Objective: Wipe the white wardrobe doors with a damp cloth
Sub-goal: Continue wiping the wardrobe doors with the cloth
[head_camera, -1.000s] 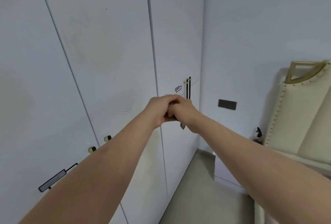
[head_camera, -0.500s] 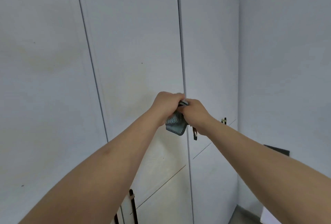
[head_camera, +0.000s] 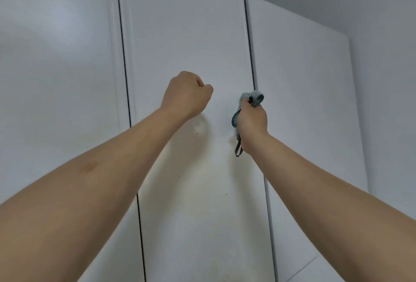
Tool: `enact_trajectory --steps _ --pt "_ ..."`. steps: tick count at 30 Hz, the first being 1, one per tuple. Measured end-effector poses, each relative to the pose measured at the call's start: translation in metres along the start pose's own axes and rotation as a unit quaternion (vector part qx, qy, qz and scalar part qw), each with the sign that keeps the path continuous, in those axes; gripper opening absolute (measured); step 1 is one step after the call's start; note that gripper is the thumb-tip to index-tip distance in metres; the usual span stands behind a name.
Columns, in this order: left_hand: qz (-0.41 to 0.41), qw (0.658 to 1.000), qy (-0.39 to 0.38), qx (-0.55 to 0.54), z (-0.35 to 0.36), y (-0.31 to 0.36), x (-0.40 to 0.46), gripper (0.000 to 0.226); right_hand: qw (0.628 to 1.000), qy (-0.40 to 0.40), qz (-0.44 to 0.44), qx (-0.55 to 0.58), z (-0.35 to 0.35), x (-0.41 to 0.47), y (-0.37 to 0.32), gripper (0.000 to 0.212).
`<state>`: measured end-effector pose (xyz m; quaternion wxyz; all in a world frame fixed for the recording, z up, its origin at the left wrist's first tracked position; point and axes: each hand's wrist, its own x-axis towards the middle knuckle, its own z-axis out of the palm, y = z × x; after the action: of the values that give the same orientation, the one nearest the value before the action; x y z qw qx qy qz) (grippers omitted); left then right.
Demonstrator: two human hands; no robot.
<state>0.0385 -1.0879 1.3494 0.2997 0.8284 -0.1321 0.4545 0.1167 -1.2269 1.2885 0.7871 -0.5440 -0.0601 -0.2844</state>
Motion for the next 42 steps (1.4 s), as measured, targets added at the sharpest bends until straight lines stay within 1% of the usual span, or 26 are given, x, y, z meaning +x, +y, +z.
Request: enact_trajectory --steps 2,4,6,8,10,12,15,16,18,19,21,22,23,24,25,26,27,30,32,33,34,35,37,39,42 --pt "-0.001 0.998 0.043 0.052 -0.023 -0.001 0.014 0.019 0.997 -0.003 -0.071 -0.037 0.015 0.019 -0.009 0.025" --pt "-0.002 0.991 0.090 0.099 -0.044 0.002 0.027 0.019 0.983 -0.029 -0.166 -0.076 0.026 0.040 -0.023 0.017" --pt "-0.006 0.979 0.132 0.152 -0.063 0.003 0.035 0.024 0.954 -0.059 -0.255 -0.144 0.039 0.058 -0.034 0.030" --pt "-0.004 0.964 0.154 0.219 -0.074 0.000 0.040 0.034 0.925 -0.091 -0.306 -0.205 0.057 0.076 -0.042 0.047" --pt "-0.010 0.951 0.144 0.275 -0.080 -0.004 0.042 0.045 0.902 -0.103 -0.315 -0.278 0.076 0.085 -0.046 0.058" --pt "-0.014 0.939 0.117 0.322 -0.086 -0.008 0.042 0.048 0.881 -0.112 -0.314 -0.336 0.096 0.084 -0.052 0.061" --pt "0.000 0.919 0.086 0.384 -0.090 -0.010 0.043 0.033 0.843 -0.124 -0.371 -0.369 0.117 0.072 -0.061 0.063" --pt "0.008 0.914 0.084 0.397 -0.090 -0.010 0.044 0.032 0.822 -0.131 -0.398 -0.385 0.122 0.066 -0.061 0.064" --pt "0.021 0.908 0.083 0.410 -0.090 -0.009 0.049 0.044 0.773 -0.170 -0.464 -0.398 0.134 0.054 -0.057 0.065" --pt "0.024 0.909 0.082 0.408 -0.087 -0.007 0.050 0.048 0.738 -0.197 -0.505 -0.402 0.139 0.048 -0.052 0.066" --pt "0.035 0.915 0.068 0.397 -0.083 -0.002 0.057 0.050 0.654 -0.251 -0.582 -0.413 0.143 0.038 -0.045 0.068" --pt "0.035 0.917 0.057 0.393 -0.081 -0.003 0.062 0.054 0.620 -0.266 -0.607 -0.419 0.142 0.038 -0.043 0.069" --pt "0.038 0.917 0.053 0.393 -0.080 -0.004 0.069 0.057 0.600 -0.268 -0.622 -0.427 0.140 0.045 -0.045 0.069" --pt "0.038 0.918 0.050 0.392 -0.078 -0.006 0.074 0.052 0.593 -0.263 -0.623 -0.437 0.136 0.053 -0.047 0.069" --pt "0.045 0.919 0.056 0.387 -0.076 -0.009 0.078 0.039 0.601 -0.251 -0.615 -0.444 0.132 0.063 -0.049 0.068" --pt "0.048 0.917 0.070 0.390 -0.075 -0.011 0.082 0.021 0.622 -0.232 -0.601 -0.445 0.128 0.075 -0.055 0.071" --pt "0.047 0.911 0.075 0.403 -0.075 -0.013 0.085 0.008 0.653 -0.209 -0.579 -0.441 0.125 0.088 -0.061 0.073" --pt "0.048 0.897 0.092 0.430 -0.073 -0.016 0.090 0.015 0.740 -0.132 -0.501 -0.429 0.126 0.123 -0.087 0.065" --pt "0.061 0.890 0.095 0.442 -0.073 -0.016 0.091 0.013 0.791 -0.098 -0.447 -0.405 0.132 0.134 -0.108 0.063" --pt "0.068 0.887 0.098 0.446 -0.074 -0.017 0.093 0.010 0.810 -0.095 -0.426 -0.393 0.137 0.136 -0.119 0.062" --pt "0.069 0.884 0.100 0.451 -0.077 -0.017 0.094 0.005 0.819 -0.098 -0.413 -0.385 0.144 0.136 -0.129 0.062" --pt "0.072 0.881 0.101 0.457 -0.080 -0.015 0.096 0.003 0.818 -0.102 -0.415 -0.386 0.154 0.133 -0.138 0.062" --pt "0.075 0.879 0.109 0.459 -0.088 -0.012 0.101 0.008 0.789 -0.111 -0.449 -0.404 0.174 0.124 -0.152 0.062" --pt "0.074 0.886 0.125 0.439 -0.096 -0.009 0.107 0.012 0.748 -0.132 -0.497 -0.419 0.192 0.109 -0.159 0.062" --pt "0.069 0.914 0.168 0.363 -0.106 -0.007 0.118 0.029 0.674 -0.196 -0.577 -0.417 0.208 0.080 -0.152 0.068"
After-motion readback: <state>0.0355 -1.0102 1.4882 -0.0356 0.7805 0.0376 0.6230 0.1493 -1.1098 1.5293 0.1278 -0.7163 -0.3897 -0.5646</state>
